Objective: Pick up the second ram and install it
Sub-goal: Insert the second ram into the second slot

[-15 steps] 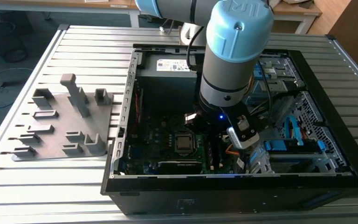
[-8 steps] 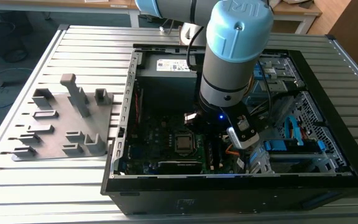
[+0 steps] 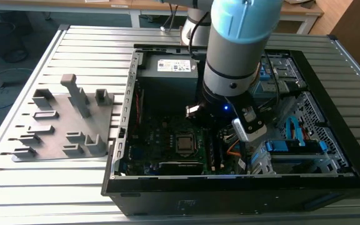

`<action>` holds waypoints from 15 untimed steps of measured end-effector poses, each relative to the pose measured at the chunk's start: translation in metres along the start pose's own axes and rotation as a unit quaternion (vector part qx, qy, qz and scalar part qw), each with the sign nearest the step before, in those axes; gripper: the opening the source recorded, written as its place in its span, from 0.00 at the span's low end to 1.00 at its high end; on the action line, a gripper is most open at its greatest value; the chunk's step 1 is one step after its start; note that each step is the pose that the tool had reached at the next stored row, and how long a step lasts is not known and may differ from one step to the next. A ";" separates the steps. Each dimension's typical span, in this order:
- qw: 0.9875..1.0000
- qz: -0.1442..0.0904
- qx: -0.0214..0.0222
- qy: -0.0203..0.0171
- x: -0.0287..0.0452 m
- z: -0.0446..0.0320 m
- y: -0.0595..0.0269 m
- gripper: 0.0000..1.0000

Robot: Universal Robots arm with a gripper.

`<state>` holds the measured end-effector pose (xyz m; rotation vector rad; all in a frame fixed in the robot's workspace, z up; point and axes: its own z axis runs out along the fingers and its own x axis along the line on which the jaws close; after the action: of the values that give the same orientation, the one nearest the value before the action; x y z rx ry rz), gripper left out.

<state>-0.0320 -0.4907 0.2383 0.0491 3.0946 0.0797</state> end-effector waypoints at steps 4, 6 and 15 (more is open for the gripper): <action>1.000 0.000 0.004 0.000 -0.0008 -0.0166 0.0016 0.20; 1.000 0.000 0.006 0.000 -0.0009 -0.0214 0.0026 0.13; 1.000 -0.001 0.011 0.000 -0.0011 -0.0261 0.0041 0.10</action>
<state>-0.0320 -0.4879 0.2646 0.0483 3.0949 0.0461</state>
